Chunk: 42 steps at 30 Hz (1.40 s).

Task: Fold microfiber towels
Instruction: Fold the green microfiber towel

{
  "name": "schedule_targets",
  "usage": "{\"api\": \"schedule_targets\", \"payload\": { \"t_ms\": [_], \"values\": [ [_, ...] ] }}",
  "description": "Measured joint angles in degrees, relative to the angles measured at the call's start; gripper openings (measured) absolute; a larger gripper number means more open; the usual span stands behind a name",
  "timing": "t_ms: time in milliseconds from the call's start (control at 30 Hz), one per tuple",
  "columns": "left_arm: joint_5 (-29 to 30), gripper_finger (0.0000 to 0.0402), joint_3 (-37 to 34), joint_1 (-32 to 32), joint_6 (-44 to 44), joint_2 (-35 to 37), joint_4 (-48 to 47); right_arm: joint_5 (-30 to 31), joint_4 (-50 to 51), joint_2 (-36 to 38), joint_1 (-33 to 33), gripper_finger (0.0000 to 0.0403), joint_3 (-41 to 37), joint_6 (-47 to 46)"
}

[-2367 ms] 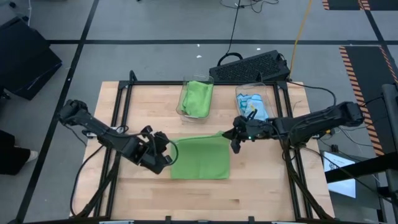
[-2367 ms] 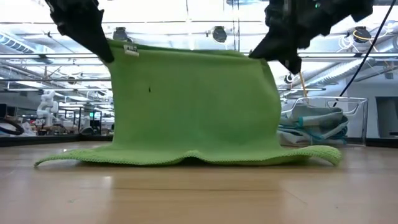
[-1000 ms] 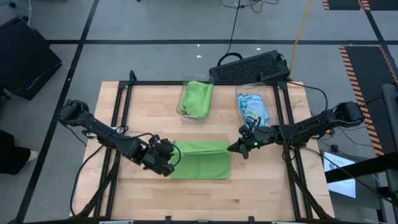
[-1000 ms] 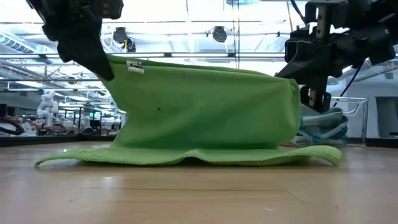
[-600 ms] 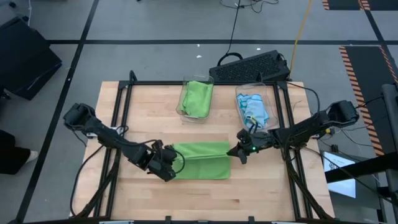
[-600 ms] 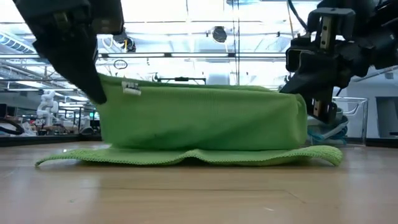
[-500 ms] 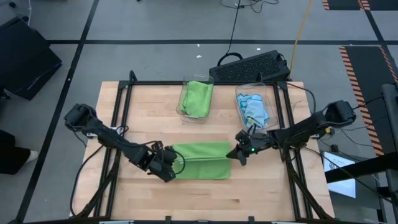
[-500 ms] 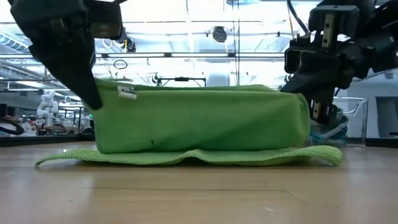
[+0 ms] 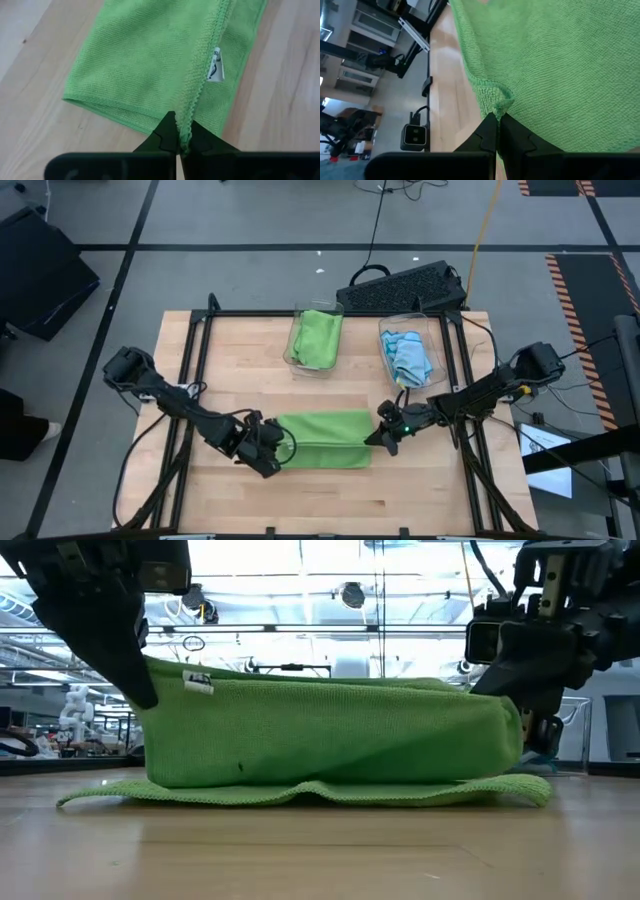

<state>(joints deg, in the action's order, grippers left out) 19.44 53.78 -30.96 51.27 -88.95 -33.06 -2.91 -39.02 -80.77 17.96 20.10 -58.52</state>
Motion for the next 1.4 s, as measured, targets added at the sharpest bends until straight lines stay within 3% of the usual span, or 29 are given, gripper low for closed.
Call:
{"api": "schedule_targets", "payload": {
  "t_ms": [600, 767, 1167, 1233, 1400],
  "values": [
    [0.7, 0.0009, 0.0, -0.6, 2.4, 0.0, -1.8, 0.1, -2.7, 0.0, 0.2, 0.0005, 0.0, -1.7],
    [0.5, 0.0007, 0.0, -0.6, 1.2, 0.0, -2.7, -0.5, -2.8, 0.0, 0.2, 0.0028, 0.0, -1.2],
    [-0.7, 0.0168, 0.0, -1.3, 2.4, 0.0, 1.2, -3.2, -1.3, 0.0, 2.1, 0.0150, 0.0, -3.9],
    [-3.9, 0.0189, 0.0, -1.2, 4.1, 0.0, 3.0, -3.2, -1.4, 0.0, 2.1, 0.0158, 0.0, -4.1],
    [-18.3, 0.0214, 0.0, -1.8, 5.0, 1.1, 9.1, -3.2, -1.4, 0.0, 2.1, 0.0161, 0.0, -6.0]
  ]
}}
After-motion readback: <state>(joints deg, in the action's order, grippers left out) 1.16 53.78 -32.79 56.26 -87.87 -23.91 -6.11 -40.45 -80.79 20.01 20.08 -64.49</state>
